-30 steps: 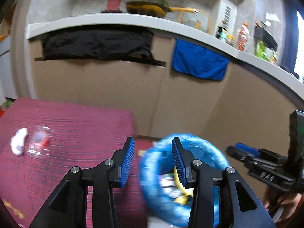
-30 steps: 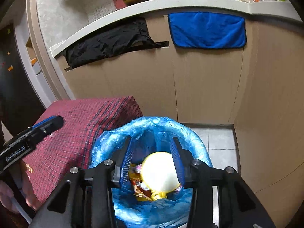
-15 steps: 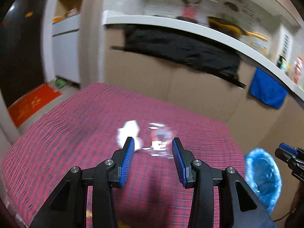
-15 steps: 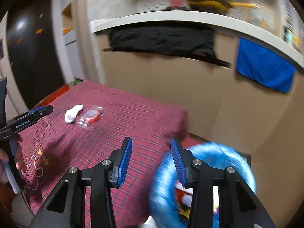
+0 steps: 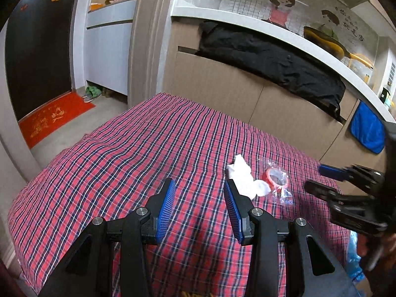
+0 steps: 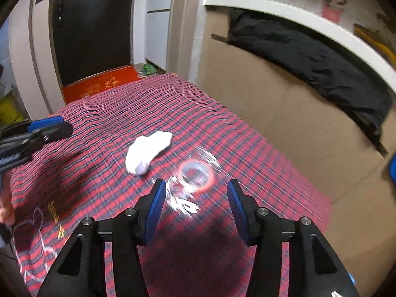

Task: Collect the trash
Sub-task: 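Move the right gripper to the wrapped red tape roll and grasp it, then grasp the crumpled white tissue with the left gripper, then carry the tape roll and white tissue to the blue bin with both grippers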

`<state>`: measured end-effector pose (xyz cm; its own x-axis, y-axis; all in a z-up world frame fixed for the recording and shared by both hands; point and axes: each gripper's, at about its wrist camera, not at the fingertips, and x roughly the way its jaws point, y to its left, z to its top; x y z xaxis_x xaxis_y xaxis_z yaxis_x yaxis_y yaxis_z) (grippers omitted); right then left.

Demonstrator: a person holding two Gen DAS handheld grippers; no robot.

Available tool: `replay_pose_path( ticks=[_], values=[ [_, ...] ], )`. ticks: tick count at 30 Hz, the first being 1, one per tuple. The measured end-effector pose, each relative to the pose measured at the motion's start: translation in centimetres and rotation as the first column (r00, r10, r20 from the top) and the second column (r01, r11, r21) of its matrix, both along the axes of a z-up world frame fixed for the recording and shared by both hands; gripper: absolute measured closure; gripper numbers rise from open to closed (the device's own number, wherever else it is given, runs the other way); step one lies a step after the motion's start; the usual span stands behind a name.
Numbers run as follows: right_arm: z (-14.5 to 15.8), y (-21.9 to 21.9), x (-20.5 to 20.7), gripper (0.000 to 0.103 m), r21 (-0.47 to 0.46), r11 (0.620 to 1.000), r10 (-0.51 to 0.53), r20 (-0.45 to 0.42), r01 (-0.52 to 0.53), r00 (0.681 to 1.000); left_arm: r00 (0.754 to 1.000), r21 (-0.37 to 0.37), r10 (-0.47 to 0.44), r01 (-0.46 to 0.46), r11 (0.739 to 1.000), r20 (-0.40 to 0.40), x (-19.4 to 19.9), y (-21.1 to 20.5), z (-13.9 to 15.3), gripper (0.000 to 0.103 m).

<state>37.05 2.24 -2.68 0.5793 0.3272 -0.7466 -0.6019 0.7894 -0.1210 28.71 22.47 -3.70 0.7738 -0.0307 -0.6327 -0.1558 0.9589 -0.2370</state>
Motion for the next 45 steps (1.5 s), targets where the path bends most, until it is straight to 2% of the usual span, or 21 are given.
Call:
replay_pose_path(
  ticks=[4, 8, 11, 15, 16, 17, 18, 25, 31, 32, 33, 34, 36, 38, 45],
  values=[
    [-2.3, 1.8, 3.2, 0.056, 0.02, 1.0, 0.013, -0.071, -0.012, 0.997, 1.0, -0.022, -0.028, 0.027, 0.999, -0.005, 0.7, 0.6, -0.5, 0.061],
    [-4.6, 2.4, 5.3, 0.056, -0.012, 0.999, -0.032, -0.099, 0.031, 0.995, 0.999, -0.061, -0.049, 0.048, 0.997, -0.012, 1.4, 1.2, -1.2, 0.06],
    [-5.8, 2.2, 5.8, 0.042, 0.003, 0.998, -0.055, -0.103, 0.056, 0.993, 0.998, -0.099, -0.055, 0.054, 0.994, -0.01, 1.8, 1.5, -1.5, 0.058],
    [-6.0, 1.2, 6.2, 0.043, 0.066, 0.994, -0.073, -0.136, 0.083, 0.988, 0.999, -0.101, -0.044, 0.042, 0.994, -0.015, 2.7, 1.3, -1.5, 0.051],
    [-5.9, 1.1, 6.2, 0.046, 0.072, 0.994, -0.073, -0.146, 0.084, 0.987, 0.998, -0.103, -0.051, 0.049, 0.993, -0.019, 2.9, 1.0, -1.4, 0.051],
    [-5.7, 0.9, 6.3, 0.054, 0.08, 0.993, -0.072, -0.156, 0.085, 0.985, 0.998, -0.107, -0.063, 0.06, 0.992, -0.023, 3.2, 0.6, -1.4, 0.051],
    [-5.3, 0.6, 6.2, 0.055, 0.085, 0.992, -0.076, -0.162, 0.09, 0.984, 0.997, -0.11, -0.073, 0.07, 0.992, -0.028, 3.5, 0.1, -1.3, 0.051],
    [-1.3, -3.9, 3.5, 0.055, 0.148, 0.973, -0.161, -0.106, 0.176, 0.981, 0.988, -0.119, -0.129, 0.119, 0.986, -0.084, 7.2, -3.8, -1.5, 0.051],
    [1.4, -8.9, 0.5, 0.055, 0.188, 0.951, -0.234, -0.079, 0.245, 0.969, 0.976, -0.109, -0.071, 0.049, 0.993, -0.205, 11.0, -5.7, -3.9, 0.052],
    [1.7, -9.5, 0.1, 0.055, 0.19, 0.949, -0.242, -0.073, 0.251, 0.968, 0.974, -0.115, -0.068, 0.043, 0.992, -0.215, 11.2, -5.9, -4.3, 0.054],
    [2.0, -10.0, -0.3, 0.055, 0.192, 0.948, -0.247, -0.07, 0.256, 0.967, 0.973, -0.117, -0.061, 0.035, 0.992, -0.224, 11.3, -6.2, -4.7, 0.061],
    [2.2, -10.5, -0.8, 0.055, 0.193, 0.946, -0.25, -0.068, 0.259, 0.966, 0.973, -0.112, -0.052, 0.028, 0.993, -0.223, 11.2, -6.3, -4.7, 0.065],
    [2.7, -11.4, -1.8, 0.055, 0.195, 0.945, -0.257, -0.057, 0.263, 0.965, 0.981, -0.105, -0.039, 0.019, 0.994, -0.192, 10.8, -6.8, -4.2, 0.082],
    [3.0, -12.0, -2.8, 0.055, 0.194, 0.943, -0.268, -0.04, 0.271, 0.963, 0.987, -0.089, -0.021, 0.007, 0.996, -0.159, 10.0, -7.1, -3.2, 0.086],
    [5.1, -13.8, -5.5, 0.055, 0.211, 0.936, -0.291, 0.01, 0.282, 0.957, 0.999, -0.015, -0.034, 0.033, 0.999, -0.014, 5.3, -9.7, 2.4, 0.088]
  ],
)
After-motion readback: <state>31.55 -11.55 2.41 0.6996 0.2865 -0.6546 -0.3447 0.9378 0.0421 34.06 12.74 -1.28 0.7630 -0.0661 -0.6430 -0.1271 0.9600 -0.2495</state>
